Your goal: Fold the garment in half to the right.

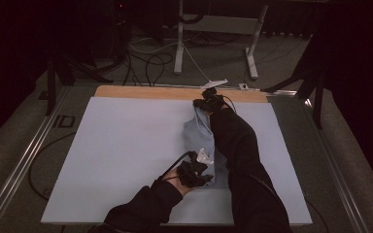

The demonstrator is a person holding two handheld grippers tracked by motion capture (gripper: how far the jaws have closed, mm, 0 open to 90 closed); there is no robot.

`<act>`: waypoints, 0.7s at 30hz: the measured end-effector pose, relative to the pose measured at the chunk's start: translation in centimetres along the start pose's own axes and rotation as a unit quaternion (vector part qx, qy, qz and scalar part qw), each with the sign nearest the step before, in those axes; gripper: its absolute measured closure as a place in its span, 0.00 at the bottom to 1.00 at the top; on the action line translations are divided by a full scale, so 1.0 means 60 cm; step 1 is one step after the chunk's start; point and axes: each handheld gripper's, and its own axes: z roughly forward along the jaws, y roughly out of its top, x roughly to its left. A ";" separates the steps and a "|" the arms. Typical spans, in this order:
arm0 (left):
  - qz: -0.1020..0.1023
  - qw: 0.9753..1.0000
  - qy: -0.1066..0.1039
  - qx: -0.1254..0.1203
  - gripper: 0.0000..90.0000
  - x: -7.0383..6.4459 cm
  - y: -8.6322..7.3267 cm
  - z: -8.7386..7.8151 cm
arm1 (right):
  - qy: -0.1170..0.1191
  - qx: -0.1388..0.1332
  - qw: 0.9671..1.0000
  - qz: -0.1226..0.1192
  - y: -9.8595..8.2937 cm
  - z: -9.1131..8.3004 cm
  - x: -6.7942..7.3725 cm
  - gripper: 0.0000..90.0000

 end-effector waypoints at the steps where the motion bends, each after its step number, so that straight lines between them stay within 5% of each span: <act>1: 0.002 1.000 0.000 0.004 0.96 0.001 0.000 0.003 | 0.003 -0.003 1.000 0.002 -0.002 0.001 -0.002 0.97; 16: -0.007 1.000 0.004 0.017 0.96 -0.001 0.015 0.039 | 0.017 -0.006 1.000 0.011 -0.017 0.002 -0.018 0.96; 21: -0.007 1.000 0.001 0.023 0.96 -0.001 0.017 0.045 | 0.021 0.020 0.999 0.021 -0.027 0.012 -0.022 0.80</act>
